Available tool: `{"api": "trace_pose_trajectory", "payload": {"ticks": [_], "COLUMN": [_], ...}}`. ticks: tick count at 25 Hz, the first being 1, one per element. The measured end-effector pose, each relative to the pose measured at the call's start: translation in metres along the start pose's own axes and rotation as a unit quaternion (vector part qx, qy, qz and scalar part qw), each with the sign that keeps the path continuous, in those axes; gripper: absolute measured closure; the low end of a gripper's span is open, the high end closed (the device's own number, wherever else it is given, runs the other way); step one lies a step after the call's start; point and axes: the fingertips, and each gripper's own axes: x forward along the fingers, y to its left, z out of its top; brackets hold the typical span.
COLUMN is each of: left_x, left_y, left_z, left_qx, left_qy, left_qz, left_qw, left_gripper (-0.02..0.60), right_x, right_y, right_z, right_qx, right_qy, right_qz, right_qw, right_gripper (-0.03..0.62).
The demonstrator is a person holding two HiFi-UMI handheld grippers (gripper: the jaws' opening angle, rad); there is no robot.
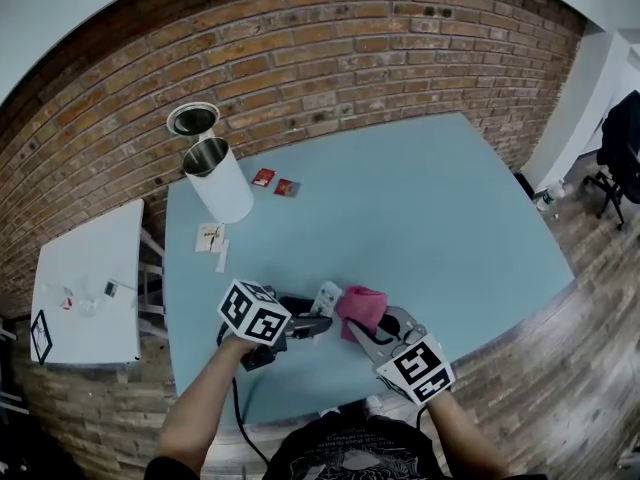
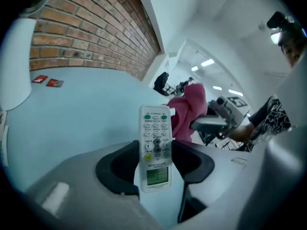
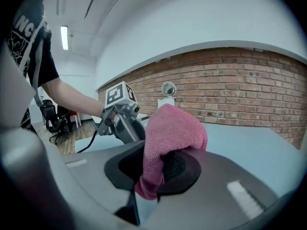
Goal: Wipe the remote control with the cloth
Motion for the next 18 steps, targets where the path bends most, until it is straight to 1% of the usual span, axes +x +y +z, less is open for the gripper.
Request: {"api": "trace_pose_trajectory", "payload": {"ticks": [1,2,4,6,9,11,13,15,18], "left_x": [0.005,0.01,0.018,0.024,0.03,0.034,0.037,0.039,0.04], "left_y": [0.001,0.001,0.001,0.001,0.003,0.006,0.008,0.01,0.014], "left_z": [-0.01,-0.021,-0.042,-0.059,-0.079,-0.09,-0.1,-0.107,-0.114], "left_qx": [0.018,0.037,0.069,0.099,0.142,0.168,0.187,0.198,0.206], "left_qy": [0.04,0.08,0.156,0.218,0.293,0.334,0.365,0.387,0.406], "left_qz": [0.004,0.006,0.003,-0.001,0.0,0.005,0.009,0.011,0.015], "left_qw": [0.999,0.9961,0.9853,0.9709,0.9454,0.9274,0.912,0.9008,0.8903], "left_gripper": [0.371,0.371,0.371,0.371,0.371,0.371,0.371,0.37,0.368], "right_x": [-0.001,-0.002,-0.003,-0.004,-0.007,-0.008,-0.01,-0.011,-0.012], "right_y": [-0.002,-0.004,-0.005,-0.006,-0.007,-0.007,-0.006,-0.006,-0.003], "right_z": [-0.002,-0.004,-0.007,-0.01,-0.015,-0.019,-0.023,-0.026,-0.031], "right_qx": [0.011,0.02,0.03,0.036,0.048,0.052,0.056,0.06,0.064], "right_qy": [0.002,0.004,0.002,0.001,0.002,0.005,0.009,0.012,0.017], "right_qz": [-0.005,-0.009,-0.014,-0.018,-0.023,-0.025,-0.029,-0.031,-0.032], "right_qw": [1.0,1.0,0.999,0.999,0.999,0.998,0.998,0.998,0.997], "right_gripper": [0.53,0.53,0.53,0.53,0.53,0.53,0.53,0.53,0.53]}}
